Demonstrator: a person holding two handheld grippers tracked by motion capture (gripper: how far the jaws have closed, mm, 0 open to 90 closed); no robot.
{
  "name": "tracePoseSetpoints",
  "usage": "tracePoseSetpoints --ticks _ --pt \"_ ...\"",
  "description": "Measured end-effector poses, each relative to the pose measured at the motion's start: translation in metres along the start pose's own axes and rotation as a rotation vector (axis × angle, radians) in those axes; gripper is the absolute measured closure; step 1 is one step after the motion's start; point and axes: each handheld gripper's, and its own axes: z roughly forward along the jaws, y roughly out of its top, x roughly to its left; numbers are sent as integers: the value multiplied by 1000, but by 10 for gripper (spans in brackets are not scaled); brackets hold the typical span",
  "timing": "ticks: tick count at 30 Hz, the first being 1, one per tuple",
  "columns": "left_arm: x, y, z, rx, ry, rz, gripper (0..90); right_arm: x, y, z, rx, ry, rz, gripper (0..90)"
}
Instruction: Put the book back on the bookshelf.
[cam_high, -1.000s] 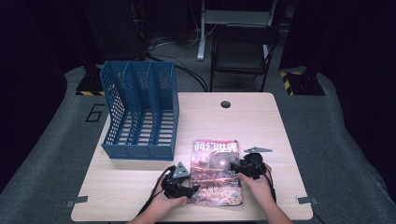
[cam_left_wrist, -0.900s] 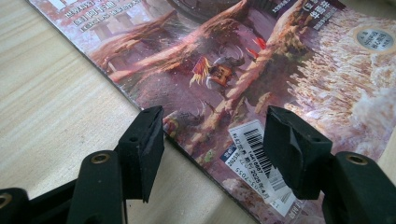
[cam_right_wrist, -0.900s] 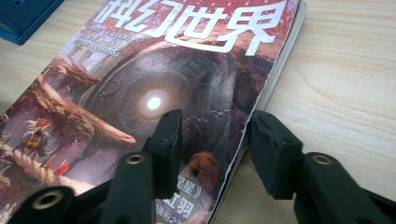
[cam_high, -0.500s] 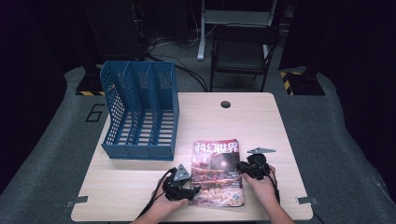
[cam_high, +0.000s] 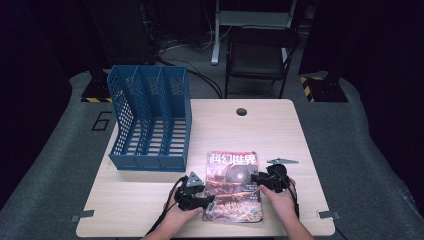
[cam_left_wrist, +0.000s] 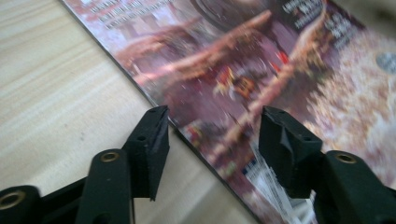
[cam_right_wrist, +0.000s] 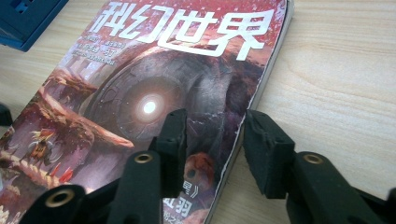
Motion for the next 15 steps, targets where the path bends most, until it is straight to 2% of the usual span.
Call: tracePoseSetpoints --ticks 2,5,6,7,8,10,11,13,15 --pt "2 2 1 1 1 -14 406 0 0 0 -4 -4 -10 578" --pt "7 10 3 -11 25 -17 396 -1 0 0 -19 -12 6 543" --pt "10 14 6 -32 18 -43 396 -1 0 1 -21 -12 11 536" --pt "10 14 6 -32 18 -43 396 -1 0 1 -23 -11 12 531" --pt "10 16 9 -47 20 -62 396 -1 0 1 -23 -11 12 531" --pt "10 17 14 -38 25 -58 396 0 0 2 -18 -18 10 521" --pt "11 16 16 -23 29 -40 396 1 0 3 -17 -21 -2 519" --pt "10 16 18 -23 51 4 397 3 0 4 -18 -30 -17 517" --pt "9 16 18 -26 55 11 399 4 1 5 -21 -34 -21 514"
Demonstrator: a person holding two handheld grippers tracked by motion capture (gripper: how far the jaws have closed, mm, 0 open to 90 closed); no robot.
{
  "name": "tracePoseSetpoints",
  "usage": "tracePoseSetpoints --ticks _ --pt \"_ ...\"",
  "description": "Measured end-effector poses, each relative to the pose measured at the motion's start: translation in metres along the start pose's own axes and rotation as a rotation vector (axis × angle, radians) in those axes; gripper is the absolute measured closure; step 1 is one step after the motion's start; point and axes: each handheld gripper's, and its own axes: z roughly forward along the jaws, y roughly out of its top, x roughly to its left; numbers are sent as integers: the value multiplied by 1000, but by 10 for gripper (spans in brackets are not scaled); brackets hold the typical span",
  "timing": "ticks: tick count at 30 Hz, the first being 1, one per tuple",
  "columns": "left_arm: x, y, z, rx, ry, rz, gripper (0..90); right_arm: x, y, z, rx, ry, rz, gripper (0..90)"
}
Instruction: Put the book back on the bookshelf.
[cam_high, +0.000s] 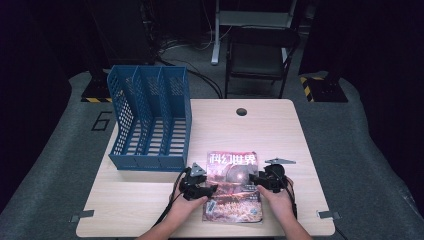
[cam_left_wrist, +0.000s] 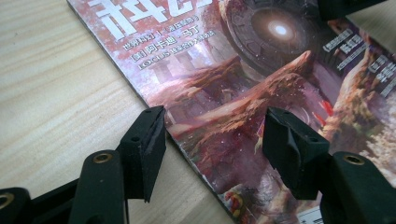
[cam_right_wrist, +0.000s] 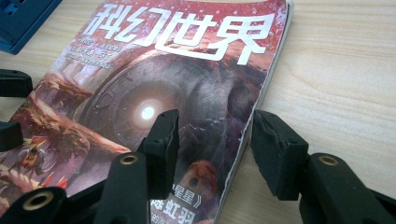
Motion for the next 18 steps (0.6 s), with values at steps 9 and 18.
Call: tracePoseSetpoints --ticks 9,18 --pt "-2 -4 2 -28 21 38 389 5 -1 4 17 -27 -9 466" --pt "-3 -8 2 -68 20 37 389 4 -1 7 -3 22 48 356"
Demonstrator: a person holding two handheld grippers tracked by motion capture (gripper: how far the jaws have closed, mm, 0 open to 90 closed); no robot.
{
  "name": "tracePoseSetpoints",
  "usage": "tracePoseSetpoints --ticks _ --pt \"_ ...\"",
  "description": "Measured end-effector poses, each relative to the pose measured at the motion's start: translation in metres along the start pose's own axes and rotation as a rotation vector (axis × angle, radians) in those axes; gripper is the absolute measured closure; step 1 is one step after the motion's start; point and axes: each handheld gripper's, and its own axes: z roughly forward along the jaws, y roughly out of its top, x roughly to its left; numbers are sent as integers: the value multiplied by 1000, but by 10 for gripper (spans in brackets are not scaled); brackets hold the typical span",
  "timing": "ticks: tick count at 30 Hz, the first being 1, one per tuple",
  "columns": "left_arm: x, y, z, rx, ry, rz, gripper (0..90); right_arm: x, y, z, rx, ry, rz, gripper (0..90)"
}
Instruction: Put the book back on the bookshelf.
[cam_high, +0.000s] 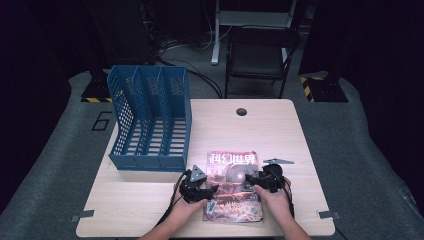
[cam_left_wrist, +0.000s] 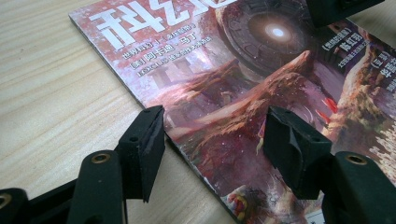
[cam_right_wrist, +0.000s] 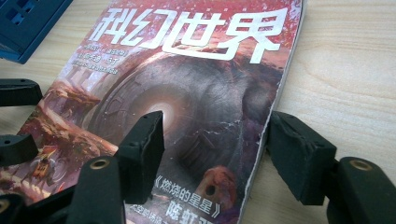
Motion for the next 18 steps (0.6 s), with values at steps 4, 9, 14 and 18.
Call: tracePoseSetpoints --ticks 4,9,14,18 --pt "0 0 0 1 0 2 389 1 -1 0 -3 -11 -8 357" --pt "0 0 0 -1 0 -2 391 -2 0 -2 -15 12 50 383" --pt "0 0 0 1 2 -1 391 0 2 -8 -42 37 38 371" --pt "0 0 0 0 3 0 391 4 6 -18 -96 89 44 380"
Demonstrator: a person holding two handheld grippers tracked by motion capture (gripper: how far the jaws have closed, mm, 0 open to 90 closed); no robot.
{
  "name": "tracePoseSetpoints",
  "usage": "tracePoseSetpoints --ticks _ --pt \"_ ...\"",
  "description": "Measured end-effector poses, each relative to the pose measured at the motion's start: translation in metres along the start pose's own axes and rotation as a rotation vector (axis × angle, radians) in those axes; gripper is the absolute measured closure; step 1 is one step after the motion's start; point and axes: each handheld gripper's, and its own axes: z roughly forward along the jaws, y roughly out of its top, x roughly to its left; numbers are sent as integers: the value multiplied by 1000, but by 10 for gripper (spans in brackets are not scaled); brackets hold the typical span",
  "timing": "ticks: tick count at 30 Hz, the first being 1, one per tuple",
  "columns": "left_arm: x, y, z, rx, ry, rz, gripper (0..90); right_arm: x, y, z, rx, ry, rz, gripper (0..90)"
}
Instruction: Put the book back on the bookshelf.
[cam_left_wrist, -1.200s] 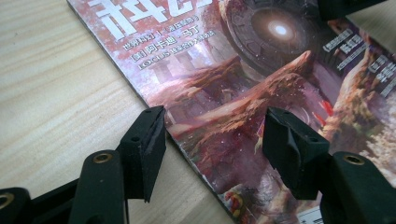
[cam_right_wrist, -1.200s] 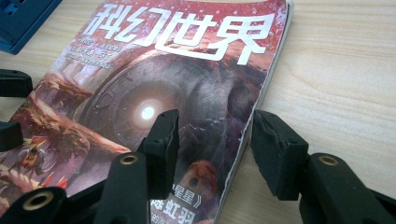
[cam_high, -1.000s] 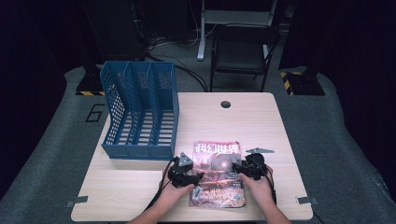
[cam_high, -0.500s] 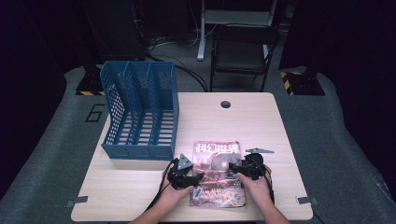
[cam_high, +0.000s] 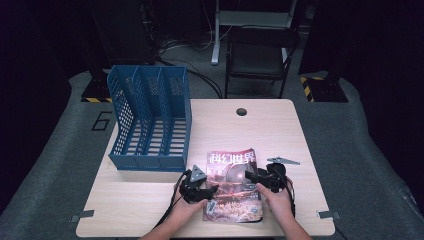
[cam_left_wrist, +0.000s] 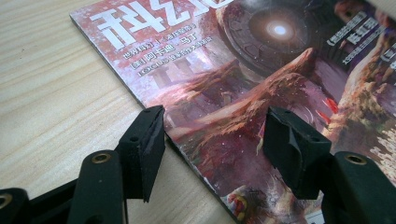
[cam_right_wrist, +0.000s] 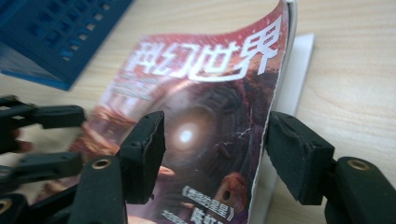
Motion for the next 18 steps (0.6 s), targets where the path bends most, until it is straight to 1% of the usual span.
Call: tracePoseSetpoints --ticks 2,3,4,5,6,7,8,9,10,11,12,13,14,15,16,18 --pt "0 0 0 1 0 -1 391 4 2 -4 -16 29 7 393" --pt "0 0 0 1 0 -1 391 4 2 -4 -16 29 7 393" --pt "0 0 0 0 1 0 391 6 3 -6 -25 54 7 397" --pt "0 0 0 0 0 1 392 11 3 -9 -32 106 1 419" --pt "0 0 0 0 0 0 391 15 3 -9 -28 118 0 422" --pt "0 0 0 1 0 -1 392 16 3 -8 -25 122 -23 424" --pt "0 0 0 0 -3 -7 392 19 3 -8 -8 114 -25 424" --pt "0 0 0 0 -3 -7 393 19 3 -8 -8 114 -25 424" --pt "0 0 0 1 0 1 393 20 2 -6 3 101 -40 425" --pt "1 0 0 4 1 -1 396 20 2 -3 25 69 -55 426" --pt "1 0 0 4 1 -1 397 20 2 -3 25 69 -55 426" --pt "1 0 0 3 1 -2 399 19 1 -2 38 54 -43 429" --pt "0 0 0 3 1 -3 399 11 0 3 61 51 -27 436" --pt "0 0 0 3 1 -3 399 8 0 5 77 55 -8 444" --pt "0 0 0 3 1 -3 399 8 0 5 77 55 -8 444" --pt "0 0 0 3 1 -4 399 1 -1 10 102 64 12 446"
